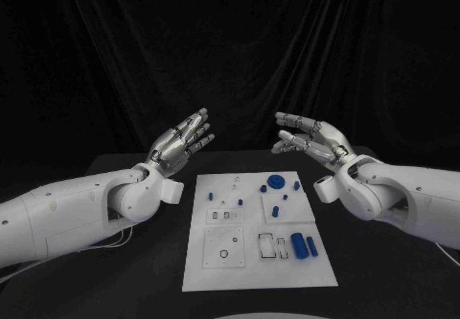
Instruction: Assemble the parts on the task board
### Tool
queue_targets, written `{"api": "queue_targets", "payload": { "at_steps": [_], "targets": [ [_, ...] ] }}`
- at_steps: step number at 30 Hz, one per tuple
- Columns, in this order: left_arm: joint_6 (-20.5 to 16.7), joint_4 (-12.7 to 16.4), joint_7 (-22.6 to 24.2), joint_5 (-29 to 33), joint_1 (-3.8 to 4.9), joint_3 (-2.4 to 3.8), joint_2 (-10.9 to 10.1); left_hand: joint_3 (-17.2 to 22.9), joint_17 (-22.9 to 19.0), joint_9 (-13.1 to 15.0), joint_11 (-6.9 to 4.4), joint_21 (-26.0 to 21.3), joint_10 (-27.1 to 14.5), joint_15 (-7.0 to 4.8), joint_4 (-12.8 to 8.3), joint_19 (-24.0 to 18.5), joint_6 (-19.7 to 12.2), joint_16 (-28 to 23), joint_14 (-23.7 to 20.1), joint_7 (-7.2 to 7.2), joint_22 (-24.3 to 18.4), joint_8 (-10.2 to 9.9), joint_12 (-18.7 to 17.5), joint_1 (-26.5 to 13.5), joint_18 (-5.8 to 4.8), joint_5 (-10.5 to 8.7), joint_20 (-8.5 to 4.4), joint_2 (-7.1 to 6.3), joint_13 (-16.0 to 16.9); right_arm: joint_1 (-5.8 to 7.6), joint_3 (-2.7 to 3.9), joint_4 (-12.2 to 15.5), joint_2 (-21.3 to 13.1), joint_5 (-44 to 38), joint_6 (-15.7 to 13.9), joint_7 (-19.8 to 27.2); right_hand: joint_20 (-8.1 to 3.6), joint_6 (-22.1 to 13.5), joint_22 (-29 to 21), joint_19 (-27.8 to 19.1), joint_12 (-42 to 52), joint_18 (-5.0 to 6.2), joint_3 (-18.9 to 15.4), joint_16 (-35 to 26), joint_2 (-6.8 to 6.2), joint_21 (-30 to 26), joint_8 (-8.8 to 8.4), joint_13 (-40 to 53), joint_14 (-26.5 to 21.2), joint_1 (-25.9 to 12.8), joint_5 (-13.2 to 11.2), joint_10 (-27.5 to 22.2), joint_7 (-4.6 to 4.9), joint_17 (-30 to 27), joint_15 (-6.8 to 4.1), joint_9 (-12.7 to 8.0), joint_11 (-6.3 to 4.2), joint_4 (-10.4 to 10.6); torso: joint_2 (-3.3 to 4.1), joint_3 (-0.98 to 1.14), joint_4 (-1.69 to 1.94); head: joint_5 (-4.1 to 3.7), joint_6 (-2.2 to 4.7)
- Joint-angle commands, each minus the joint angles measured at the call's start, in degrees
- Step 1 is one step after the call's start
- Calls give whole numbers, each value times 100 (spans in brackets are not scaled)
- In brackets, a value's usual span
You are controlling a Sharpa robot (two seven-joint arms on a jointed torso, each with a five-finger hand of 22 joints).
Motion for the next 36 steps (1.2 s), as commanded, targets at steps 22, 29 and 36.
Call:
{"api": "queue_targets", "payload": {
  "at_steps": [22,29,36],
  "targets": [
    [-249,457,411,-251,110,7,-495,91,11,20,-190,57,-100,35,-17,19,191,19,24,235,12,37,110,478,104,769,149,-9,-2,804,9,-301,282,-6094,321,-2590,-1174,2401,6270,3489,408,-597,817,3973,-413,5913,256,162,2960,539,-224,4232,-145,3306,-989,386,-584,-96,313,-16,50,-62,-359],
    [-199,550,408,-251,129,7,-583,130,26,36,-257,72,-73,99,-18,37,336,60,57,255,20,62,155,569,105,834,200,-18,5,809,10,-514,503,-7366,443,-2970,-1209,2698,7943,4135,-435,-890,1226,5096,-665,7010,239,46,3972,688,-40,4943,-198,5707,-1109,476,-630,298,391,-17,98,-85,-355],
    [-160,555,378,-251,136,6,-638,136,25,38,-251,73,-74,111,-19,37,372,58,55,282,20,66,160,590,103,870,215,-30,4,809,10,-753,711,-7878,870,-3241,-1191,2715,7951,4111,-1217,-883,1426,5116,-956,7023,132,63,3982,638,-216,4857,-210,5765,-1107,488,-624,323,489,-40,125,-127,-334]
  ]
}}
